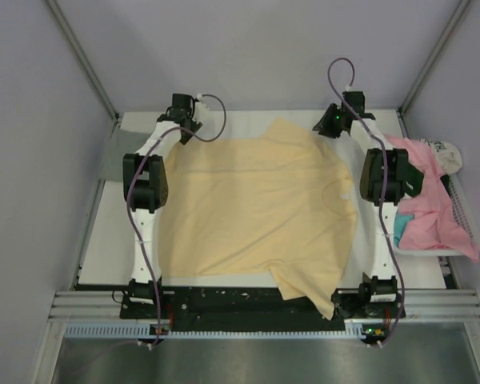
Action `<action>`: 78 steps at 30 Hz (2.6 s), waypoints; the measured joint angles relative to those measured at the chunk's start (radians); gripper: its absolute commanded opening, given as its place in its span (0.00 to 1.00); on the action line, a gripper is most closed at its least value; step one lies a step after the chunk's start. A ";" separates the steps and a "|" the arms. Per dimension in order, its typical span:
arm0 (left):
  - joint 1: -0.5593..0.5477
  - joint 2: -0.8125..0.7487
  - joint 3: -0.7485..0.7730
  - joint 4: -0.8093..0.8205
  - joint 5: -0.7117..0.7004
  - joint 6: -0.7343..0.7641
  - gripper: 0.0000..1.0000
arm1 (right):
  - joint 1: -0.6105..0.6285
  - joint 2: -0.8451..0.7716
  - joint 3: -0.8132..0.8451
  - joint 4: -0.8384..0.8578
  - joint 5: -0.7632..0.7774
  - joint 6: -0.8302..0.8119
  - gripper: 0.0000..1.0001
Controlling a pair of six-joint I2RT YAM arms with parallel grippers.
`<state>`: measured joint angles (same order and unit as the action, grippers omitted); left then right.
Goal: Fold and stack the t-shirts
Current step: Flatten out the tshirt, then grap the side of the flattened tshirt closest away from the robot with both arms
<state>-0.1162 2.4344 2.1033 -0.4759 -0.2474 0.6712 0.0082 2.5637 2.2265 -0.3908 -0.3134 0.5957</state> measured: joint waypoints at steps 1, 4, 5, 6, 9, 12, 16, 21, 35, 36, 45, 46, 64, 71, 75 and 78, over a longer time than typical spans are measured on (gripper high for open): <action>0.000 -0.013 -0.003 -0.006 0.012 -0.003 0.62 | 0.004 -0.047 -0.062 0.003 -0.007 -0.039 0.57; 0.001 -0.110 -0.074 -0.014 0.091 -0.011 0.66 | 0.032 -0.233 -0.241 -0.011 -0.019 -0.147 0.70; 0.003 -0.175 -0.128 -0.019 0.133 -0.011 0.67 | 0.043 -0.314 -0.304 -0.016 -0.021 -0.190 0.71; 0.004 -0.232 -0.167 -0.035 0.168 -0.009 0.68 | 0.055 -0.395 -0.363 -0.012 -0.019 -0.231 0.72; 0.006 -0.477 -0.321 -0.087 0.315 0.011 0.69 | 0.117 -0.717 -0.564 -0.001 -0.020 -0.389 0.72; 0.006 -0.725 -0.454 -0.165 0.442 0.071 0.69 | 0.228 -1.055 -0.747 0.035 -0.021 -0.562 0.73; 0.004 -1.014 -0.669 -0.314 0.550 0.192 0.70 | 0.411 -1.389 -0.998 0.031 -0.034 -0.761 0.72; 0.003 -1.211 -1.080 -0.513 0.561 0.358 0.70 | 0.616 -1.560 -1.221 -0.211 -0.060 -0.969 0.67; 0.004 -1.447 -1.635 -0.545 0.229 0.548 0.75 | 1.151 -1.459 -1.429 -0.677 0.100 -1.224 0.66; 0.004 -1.434 -1.652 -0.529 0.205 0.558 0.75 | 1.172 -1.448 -1.440 -0.662 0.118 -1.223 0.67; 0.002 -1.352 -1.645 -0.485 0.134 0.506 0.45 | 1.299 -1.300 -1.489 -0.525 0.257 -1.170 0.68; 0.002 -1.350 -1.644 -0.483 0.126 0.495 0.37 | 1.301 -1.300 -1.489 -0.519 0.259 -1.168 0.69; 0.005 -1.418 -1.551 -0.464 0.206 0.377 0.00 | 1.321 -1.170 -1.141 -0.848 0.171 -1.007 0.54; 0.005 -1.432 -1.544 -0.480 0.205 0.358 0.00 | 1.262 -1.218 -0.959 -0.790 0.270 -0.655 0.64; 0.005 -1.422 -1.523 -0.486 0.205 0.341 0.00 | 1.242 -1.376 -1.097 -0.687 0.327 -0.385 0.75; 0.005 -1.422 -1.512 -0.496 0.205 0.336 0.00 | 1.242 -1.513 -1.325 -0.691 0.366 -0.148 0.88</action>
<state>-0.1112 1.0126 0.5915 -0.9714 -0.0422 1.0069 1.2499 1.0504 0.9016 -1.0817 0.0528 0.4480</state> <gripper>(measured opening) 0.014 0.775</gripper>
